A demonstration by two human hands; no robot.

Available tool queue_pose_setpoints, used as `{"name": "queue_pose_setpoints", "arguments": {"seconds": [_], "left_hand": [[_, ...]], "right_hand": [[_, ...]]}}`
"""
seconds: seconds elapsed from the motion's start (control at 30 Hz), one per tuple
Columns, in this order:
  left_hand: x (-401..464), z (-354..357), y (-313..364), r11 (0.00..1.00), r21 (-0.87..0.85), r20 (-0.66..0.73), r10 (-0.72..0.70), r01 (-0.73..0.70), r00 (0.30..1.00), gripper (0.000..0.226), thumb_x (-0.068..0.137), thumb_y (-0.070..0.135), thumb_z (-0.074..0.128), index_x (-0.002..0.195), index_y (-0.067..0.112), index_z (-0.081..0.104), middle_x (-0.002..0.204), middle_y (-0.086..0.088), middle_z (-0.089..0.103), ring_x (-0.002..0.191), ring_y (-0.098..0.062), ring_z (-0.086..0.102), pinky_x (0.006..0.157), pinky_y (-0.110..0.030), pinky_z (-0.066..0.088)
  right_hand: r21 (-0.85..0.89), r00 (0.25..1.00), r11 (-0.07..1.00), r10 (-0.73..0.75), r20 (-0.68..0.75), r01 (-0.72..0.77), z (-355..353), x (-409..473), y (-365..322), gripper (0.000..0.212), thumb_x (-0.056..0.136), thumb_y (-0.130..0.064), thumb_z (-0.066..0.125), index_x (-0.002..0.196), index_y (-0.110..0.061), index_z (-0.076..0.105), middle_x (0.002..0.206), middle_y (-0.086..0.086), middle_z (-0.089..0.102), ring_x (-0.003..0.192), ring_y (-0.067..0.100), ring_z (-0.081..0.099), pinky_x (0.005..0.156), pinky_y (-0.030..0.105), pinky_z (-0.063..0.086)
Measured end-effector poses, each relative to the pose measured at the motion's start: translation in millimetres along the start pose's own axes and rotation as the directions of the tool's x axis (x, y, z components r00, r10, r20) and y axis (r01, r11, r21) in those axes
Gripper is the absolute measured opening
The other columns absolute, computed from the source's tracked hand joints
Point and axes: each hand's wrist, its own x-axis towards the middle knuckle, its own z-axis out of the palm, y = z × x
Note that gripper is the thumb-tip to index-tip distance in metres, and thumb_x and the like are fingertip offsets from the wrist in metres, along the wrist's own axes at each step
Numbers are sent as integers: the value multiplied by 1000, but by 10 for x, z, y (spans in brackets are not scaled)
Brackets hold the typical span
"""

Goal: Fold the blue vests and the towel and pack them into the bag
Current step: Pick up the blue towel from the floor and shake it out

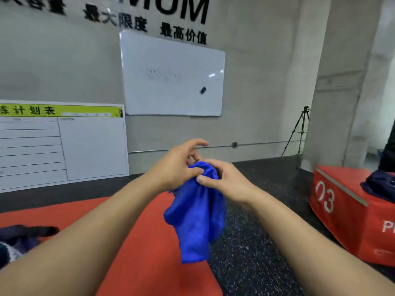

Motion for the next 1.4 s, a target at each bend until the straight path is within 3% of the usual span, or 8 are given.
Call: {"name": "queue_pose_setpoints", "arguments": {"seconds": [0.2,0.4,0.57,0.83,0.93,1.07,1.2,1.4], "left_hand": [[-383,-1160,-63,965,240,-79,-86,103,993,57,82,10,82,129,30,58,95,8,68,64,-2,54,76,-25,53],[-767,-1998,-125,870,452,-97,-173,198,980,36,85,13,78,115,29,65,96,8,69,76,-4,60,69,-10,45],[-1100,-2507,-249,769,560,-154,-268,307,951,23,87,13,66,102,31,70,88,13,70,83,-7,64,78,-29,51],[-1303,-2929,-286,812,464,-321,-219,354,921,11,93,19,69,86,27,69,84,4,69,77,-16,62,69,-29,49],[-1353,-3043,-295,802,475,-352,-206,363,913,13,96,19,67,87,23,76,85,7,73,79,-14,66,71,-29,51],[-1391,-3111,-322,792,493,-415,-150,360,897,17,97,16,65,92,23,79,87,12,74,82,0,64,75,-27,49],[-1423,-3159,-330,807,464,-436,-151,366,887,18,98,14,63,90,23,77,85,12,72,80,2,63,71,-14,45],[-1462,-3238,-364,804,442,-467,-173,398,867,14,95,25,69,81,25,69,64,7,66,69,-25,62,63,-32,45]], "right_hand": [[76,998,997,-15,56,11,372,564,-634,7,89,-17,78,92,-16,72,82,-2,71,76,7,62,71,22,49],[77,987,995,-73,142,63,604,985,-1089,28,89,3,72,77,-16,55,60,-11,49,58,5,43,54,16,35],[14,997,998,-61,47,60,590,1204,-1212,29,92,-3,67,74,-17,50,66,-4,48,67,13,42,57,28,27],[-69,992,996,58,109,-50,586,1219,-1185,33,86,-30,82,80,-11,55,72,4,62,64,14,54,48,21,33],[-42,973,997,70,220,-62,493,1198,-1180,30,87,-26,80,99,-1,67,90,14,73,77,16,65,60,23,45],[60,951,995,60,303,-82,402,1219,-1079,34,90,-29,74,111,-2,71,105,14,73,94,21,65,90,40,53],[85,975,995,27,222,-46,420,1229,-1078,31,99,-36,59,105,-8,73,96,-1,70,87,10,60,86,34,47],[39,990,993,-105,-95,109,412,1301,-1230,12,95,-28,72,95,-16,77,84,-3,74,74,5,63,71,20,49]]}}
